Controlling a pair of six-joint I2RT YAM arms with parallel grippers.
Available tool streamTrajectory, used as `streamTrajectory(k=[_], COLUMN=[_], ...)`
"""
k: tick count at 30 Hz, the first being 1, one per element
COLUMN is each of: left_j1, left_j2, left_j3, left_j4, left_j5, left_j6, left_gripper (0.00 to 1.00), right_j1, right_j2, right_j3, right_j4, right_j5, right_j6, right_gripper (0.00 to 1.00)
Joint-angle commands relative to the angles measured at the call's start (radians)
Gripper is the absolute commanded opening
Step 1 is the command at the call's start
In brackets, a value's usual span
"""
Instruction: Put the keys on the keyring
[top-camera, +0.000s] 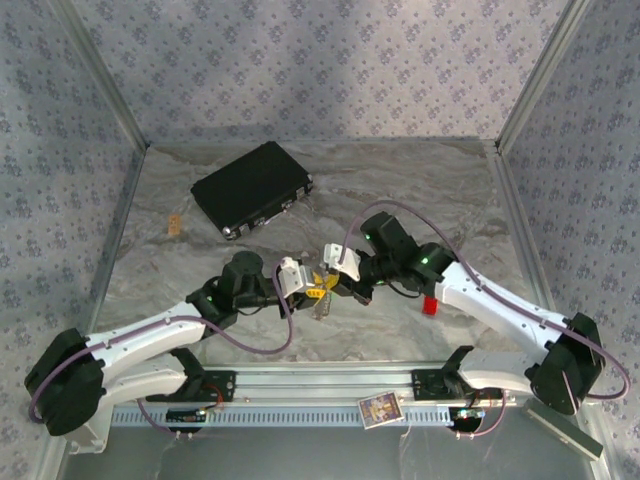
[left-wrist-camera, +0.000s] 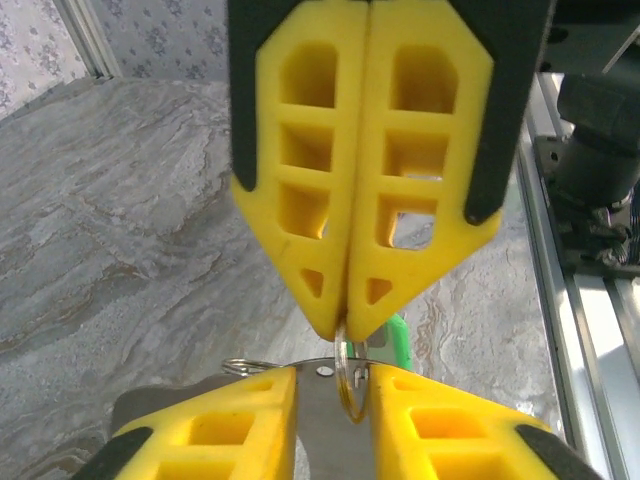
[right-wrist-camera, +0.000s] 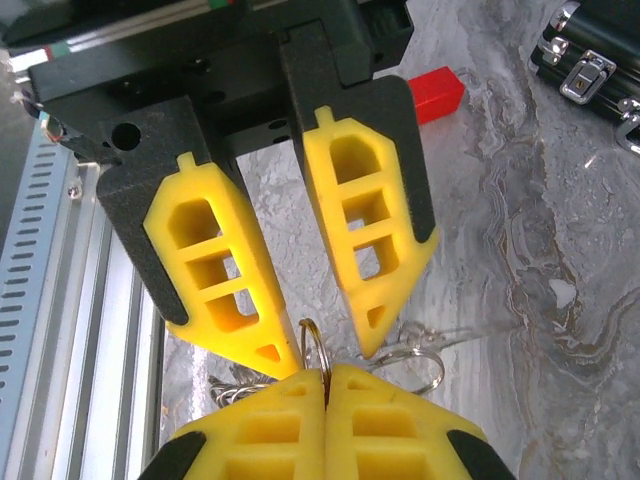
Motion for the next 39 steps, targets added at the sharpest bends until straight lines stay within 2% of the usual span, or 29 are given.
streamTrajectory(k=[1,7,10,11,14,18,25,31,36,39], left_j1=[-0.002,-0.002,-0.002,-0.002,-0.002,-0.002,-0.002,-0.001,-0.002,-0.002], left_j2=[-0.015,-0.020,-0.027,-0.029,-0.032,-0.035,-0.034,-0.035,-0.040,-0.045], left_j3=[0.043,0.045,0.030,0.022,-0.004,-0.029,-0.067,-0.069,-0.068,-0.045], left_j4=[-0.031,-0.031,0.003,0.025,0.091,0.150,0.225,0.227,0.223,0.151], left_j5=[-0.010,-0.003,-0.002,-0.003,0.006,0.021,0.027,0.032,0.036,0.017], left_j6=[0.025,0.024,0.012,0.002,-0.029,-0.048,-0.079,-0.074,-0.074,-0.057], left_gripper=[0.20,0.00,0.00,0.00,0.00,0.00,0.00,0.00,0.01,0.19], right_j1=[0.011,0.028,0.015,0.006,-0.028,-0.039,-0.041,-0.042,-0.042,-0.036], right_j2=[0.019,0.033,0.004,-0.013,-0.061,-0.076,-0.071,-0.079,-0.071,-0.070], right_j3=[0.051,0.082,0.056,0.035,-0.048,-0.124,-0.160,-0.163,-0.148,-0.119], right_j4=[-0.076,-0.092,-0.070,-0.039,0.070,0.184,0.256,0.256,0.235,0.187], right_j5=[0.020,0.023,-0.005,-0.013,-0.050,-0.076,-0.106,-0.104,-0.115,-0.101], right_j6=[-0.046,-0.056,-0.036,-0.015,0.048,0.119,0.160,0.157,0.148,0.117], right_gripper=[0.00,0.00,0.01,0.12,0.26,0.28,0.20,0.21,0.00,0.00])
